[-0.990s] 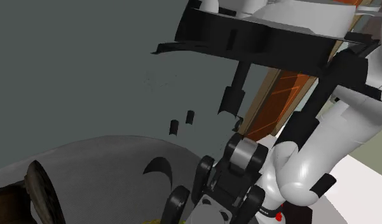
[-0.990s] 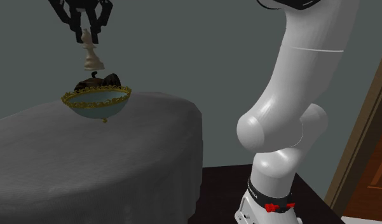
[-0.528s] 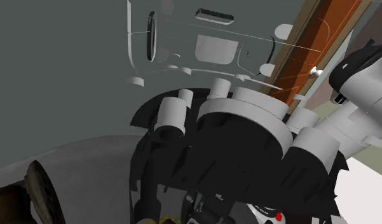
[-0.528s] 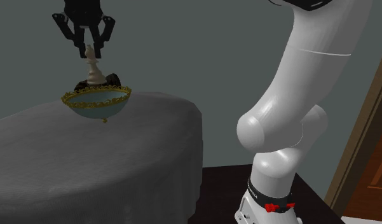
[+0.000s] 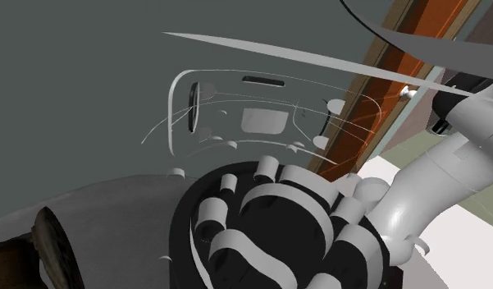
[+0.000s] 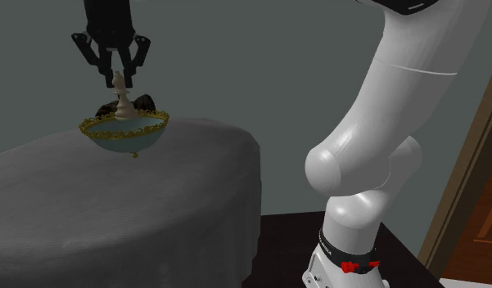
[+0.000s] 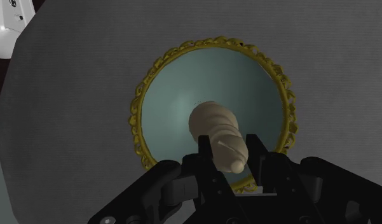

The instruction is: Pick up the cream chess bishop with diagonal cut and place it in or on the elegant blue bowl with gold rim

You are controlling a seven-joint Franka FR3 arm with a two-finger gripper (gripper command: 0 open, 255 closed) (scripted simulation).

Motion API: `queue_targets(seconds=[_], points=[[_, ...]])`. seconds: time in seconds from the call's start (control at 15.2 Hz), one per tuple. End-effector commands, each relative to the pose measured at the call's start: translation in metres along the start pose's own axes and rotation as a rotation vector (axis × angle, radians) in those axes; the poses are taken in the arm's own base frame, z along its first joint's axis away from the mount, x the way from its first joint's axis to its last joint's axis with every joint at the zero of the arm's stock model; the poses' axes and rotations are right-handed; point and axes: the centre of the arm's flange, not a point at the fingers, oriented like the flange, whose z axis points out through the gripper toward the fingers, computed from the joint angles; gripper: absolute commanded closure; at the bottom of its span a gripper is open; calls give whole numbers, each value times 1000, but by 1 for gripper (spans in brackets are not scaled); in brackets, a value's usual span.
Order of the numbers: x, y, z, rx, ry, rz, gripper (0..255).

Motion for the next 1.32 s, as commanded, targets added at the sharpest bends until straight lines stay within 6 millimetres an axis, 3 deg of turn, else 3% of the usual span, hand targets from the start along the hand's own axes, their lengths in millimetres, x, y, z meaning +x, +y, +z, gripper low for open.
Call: queue_targets(seconds=[0.0, 0.13, 0.2, 0.53, 0.79, 1.25], points=[[0, 0, 0, 0, 0, 0, 255], [0, 0, 0, 0, 0, 0, 255], [0, 0, 0, 0, 0, 0, 0], [0, 0, 0, 0, 0, 0, 0], [0, 0, -50, 0, 0, 0, 0], [0, 0, -50, 0, 0, 0, 0]])
